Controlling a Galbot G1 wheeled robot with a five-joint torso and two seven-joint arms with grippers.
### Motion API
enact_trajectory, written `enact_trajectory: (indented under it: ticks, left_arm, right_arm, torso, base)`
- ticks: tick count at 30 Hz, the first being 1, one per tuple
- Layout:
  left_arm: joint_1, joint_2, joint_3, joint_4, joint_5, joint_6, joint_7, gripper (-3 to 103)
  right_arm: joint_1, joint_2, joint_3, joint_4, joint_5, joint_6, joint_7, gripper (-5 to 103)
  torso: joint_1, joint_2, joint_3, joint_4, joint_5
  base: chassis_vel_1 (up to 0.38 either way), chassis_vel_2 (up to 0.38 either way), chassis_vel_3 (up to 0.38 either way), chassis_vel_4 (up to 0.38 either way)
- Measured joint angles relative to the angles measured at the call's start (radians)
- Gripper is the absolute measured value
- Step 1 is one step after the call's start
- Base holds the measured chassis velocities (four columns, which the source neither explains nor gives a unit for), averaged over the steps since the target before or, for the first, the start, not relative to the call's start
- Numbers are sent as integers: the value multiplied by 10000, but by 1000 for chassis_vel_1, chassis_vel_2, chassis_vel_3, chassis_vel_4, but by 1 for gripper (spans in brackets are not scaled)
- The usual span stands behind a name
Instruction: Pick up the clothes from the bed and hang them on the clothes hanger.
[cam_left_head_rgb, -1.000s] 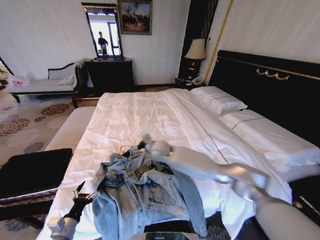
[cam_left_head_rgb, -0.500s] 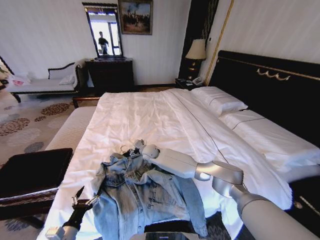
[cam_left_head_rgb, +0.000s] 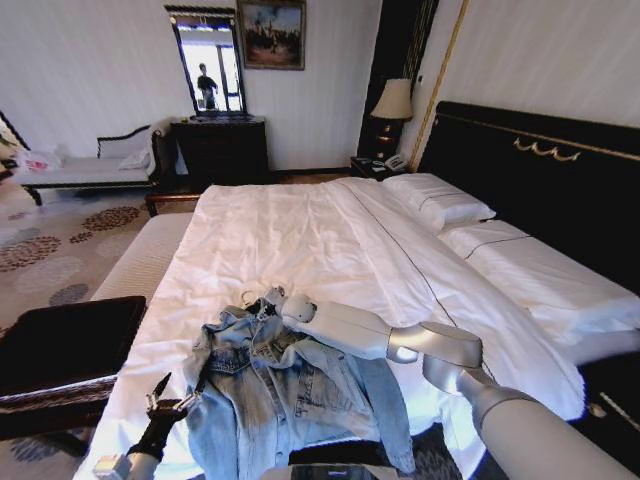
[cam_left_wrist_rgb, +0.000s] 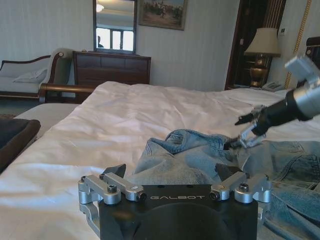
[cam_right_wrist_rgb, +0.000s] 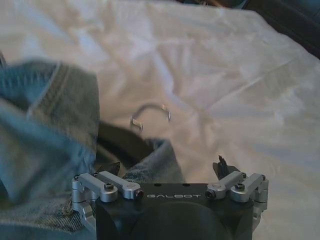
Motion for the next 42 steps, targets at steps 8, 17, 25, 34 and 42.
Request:
enact_trajectory:
  ticks: [8,17,25,34,42]
  left_arm:
    - [111,-105,85,33,49,-87,12,100]
    - [120,-94,-20,-94,-37,-99,14,100]
    - [242,-97,-6,-174,-41,-93,14,100]
    - [314,-32,-59,-254,-167,-79,22,100]
    - [317,-70,-17,-325,-318,-20,44,100]
  right_arm:
    - [139,197,-540,-434,-531,-112,-153,100]
    - [291,816,-919,-1581,-471,-260,-389,100]
    - [226,1781,-773,-2835,-633,-174,-581,103]
    - [277,1962,-768,-3294,278,-358,-1056,73]
    - [293,1914,-668,-3334,687,-452,-1203,47]
  torso:
    - [0,0,0,4,0]
    - [0,1,0,0,0]
    - [0,1,0,2,-1]
    - [-1,1,-1,0,0]
    - [0,1,-1,3,0]
  base:
    - [0,0,0,0]
    - [0,0,0,0]
    - [0,0,0,0]
    - [0,0,0,0]
    - [0,0,0,0]
